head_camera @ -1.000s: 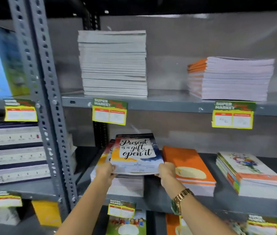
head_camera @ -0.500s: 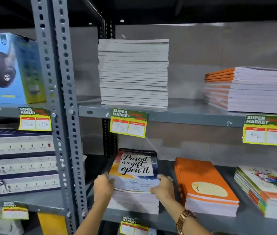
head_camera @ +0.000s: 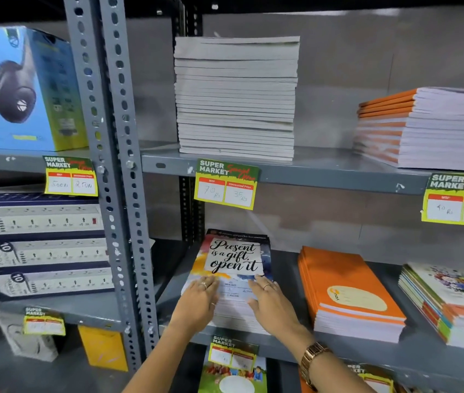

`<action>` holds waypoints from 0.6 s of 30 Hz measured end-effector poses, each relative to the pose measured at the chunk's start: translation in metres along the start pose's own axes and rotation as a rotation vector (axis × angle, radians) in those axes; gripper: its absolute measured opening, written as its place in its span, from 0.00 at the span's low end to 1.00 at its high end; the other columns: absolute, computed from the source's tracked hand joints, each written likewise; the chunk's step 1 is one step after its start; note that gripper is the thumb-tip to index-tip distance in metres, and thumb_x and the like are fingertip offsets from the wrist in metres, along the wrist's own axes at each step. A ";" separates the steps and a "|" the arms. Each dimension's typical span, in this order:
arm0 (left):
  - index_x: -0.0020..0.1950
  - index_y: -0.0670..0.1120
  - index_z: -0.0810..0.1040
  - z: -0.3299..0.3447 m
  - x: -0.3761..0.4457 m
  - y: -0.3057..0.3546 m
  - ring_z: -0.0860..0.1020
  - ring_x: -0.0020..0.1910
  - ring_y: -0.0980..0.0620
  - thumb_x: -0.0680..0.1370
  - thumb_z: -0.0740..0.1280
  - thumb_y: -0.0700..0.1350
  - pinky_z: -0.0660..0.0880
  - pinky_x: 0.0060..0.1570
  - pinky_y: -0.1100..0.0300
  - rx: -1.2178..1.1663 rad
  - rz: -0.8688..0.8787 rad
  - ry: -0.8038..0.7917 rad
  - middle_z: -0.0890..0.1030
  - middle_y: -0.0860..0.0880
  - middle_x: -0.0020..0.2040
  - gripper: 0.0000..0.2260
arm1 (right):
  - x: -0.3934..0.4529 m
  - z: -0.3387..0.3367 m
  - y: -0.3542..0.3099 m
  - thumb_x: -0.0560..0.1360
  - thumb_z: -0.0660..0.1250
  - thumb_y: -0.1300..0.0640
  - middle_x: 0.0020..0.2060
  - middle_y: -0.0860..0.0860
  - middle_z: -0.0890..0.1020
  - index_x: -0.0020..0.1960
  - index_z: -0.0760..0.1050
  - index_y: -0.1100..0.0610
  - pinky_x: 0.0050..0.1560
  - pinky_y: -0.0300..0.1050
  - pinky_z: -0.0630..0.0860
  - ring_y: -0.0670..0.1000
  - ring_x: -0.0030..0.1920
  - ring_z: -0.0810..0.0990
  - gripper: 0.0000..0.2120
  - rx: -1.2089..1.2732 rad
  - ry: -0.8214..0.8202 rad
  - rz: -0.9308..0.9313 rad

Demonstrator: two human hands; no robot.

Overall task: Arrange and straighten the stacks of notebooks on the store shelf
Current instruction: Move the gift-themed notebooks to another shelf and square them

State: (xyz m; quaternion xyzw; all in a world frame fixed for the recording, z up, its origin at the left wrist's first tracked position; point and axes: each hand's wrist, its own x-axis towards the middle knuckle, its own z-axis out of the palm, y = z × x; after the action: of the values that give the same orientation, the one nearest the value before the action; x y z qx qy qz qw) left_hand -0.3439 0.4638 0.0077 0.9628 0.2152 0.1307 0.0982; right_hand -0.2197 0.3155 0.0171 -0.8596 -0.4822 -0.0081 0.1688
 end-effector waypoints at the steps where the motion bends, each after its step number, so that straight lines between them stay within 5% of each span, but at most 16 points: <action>1: 0.76 0.45 0.58 0.002 0.000 -0.001 0.55 0.77 0.51 0.82 0.52 0.47 0.51 0.76 0.57 0.031 0.013 0.000 0.58 0.47 0.77 0.21 | 0.001 0.002 0.001 0.82 0.54 0.52 0.77 0.54 0.54 0.76 0.54 0.57 0.77 0.47 0.47 0.52 0.77 0.51 0.25 -0.034 -0.027 -0.007; 18: 0.75 0.49 0.59 0.010 0.009 -0.015 0.54 0.77 0.51 0.82 0.53 0.53 0.49 0.75 0.54 0.051 0.076 0.040 0.60 0.50 0.77 0.23 | 0.004 0.030 0.008 0.82 0.48 0.48 0.77 0.56 0.57 0.77 0.50 0.57 0.77 0.48 0.48 0.54 0.77 0.53 0.26 -0.200 0.052 -0.022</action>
State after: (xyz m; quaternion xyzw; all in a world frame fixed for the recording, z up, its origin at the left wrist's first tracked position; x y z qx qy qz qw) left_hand -0.3389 0.4797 -0.0041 0.9696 0.1837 0.1482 0.0642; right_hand -0.2156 0.3239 -0.0131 -0.8662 -0.4840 -0.0804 0.0949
